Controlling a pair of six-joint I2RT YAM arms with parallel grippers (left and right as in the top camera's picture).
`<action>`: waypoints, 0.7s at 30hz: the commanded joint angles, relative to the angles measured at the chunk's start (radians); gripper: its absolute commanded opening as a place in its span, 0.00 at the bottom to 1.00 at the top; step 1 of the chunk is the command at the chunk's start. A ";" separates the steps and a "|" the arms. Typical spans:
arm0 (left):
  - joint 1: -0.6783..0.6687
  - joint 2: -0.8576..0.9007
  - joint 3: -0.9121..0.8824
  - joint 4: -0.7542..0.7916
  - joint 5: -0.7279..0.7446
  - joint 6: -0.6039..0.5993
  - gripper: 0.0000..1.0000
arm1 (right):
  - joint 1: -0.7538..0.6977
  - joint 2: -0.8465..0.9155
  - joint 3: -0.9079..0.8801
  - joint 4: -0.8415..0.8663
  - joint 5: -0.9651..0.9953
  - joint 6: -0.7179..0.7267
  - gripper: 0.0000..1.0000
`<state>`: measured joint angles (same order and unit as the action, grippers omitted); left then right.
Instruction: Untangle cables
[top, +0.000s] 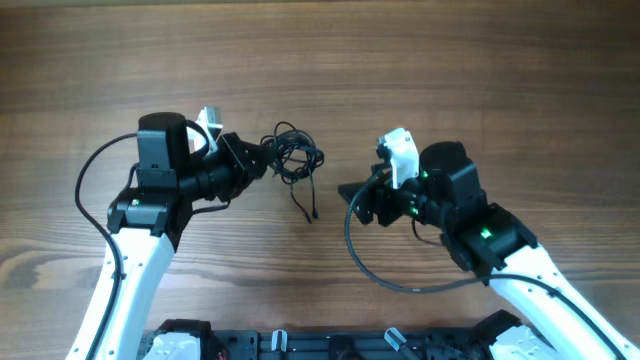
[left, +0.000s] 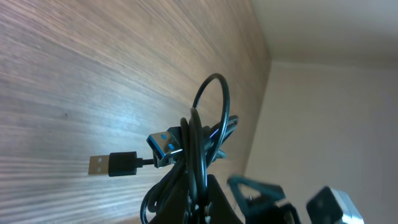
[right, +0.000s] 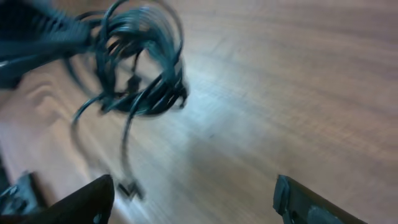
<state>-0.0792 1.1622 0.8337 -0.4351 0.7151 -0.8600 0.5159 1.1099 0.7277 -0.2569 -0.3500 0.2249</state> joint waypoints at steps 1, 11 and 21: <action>0.005 -0.002 -0.002 -0.018 0.081 -0.016 0.04 | 0.004 0.102 -0.006 0.053 0.048 0.048 0.84; 0.001 -0.002 -0.002 -0.030 0.085 -0.017 0.04 | 0.004 0.235 -0.006 0.265 -0.069 0.198 0.86; -0.059 -0.002 -0.002 -0.021 0.233 -0.039 0.04 | 0.004 0.271 -0.006 0.291 0.227 0.440 0.75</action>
<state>-0.1299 1.1622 0.8337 -0.4664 0.8177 -0.8871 0.5190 1.3479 0.7238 0.0204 -0.2520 0.5823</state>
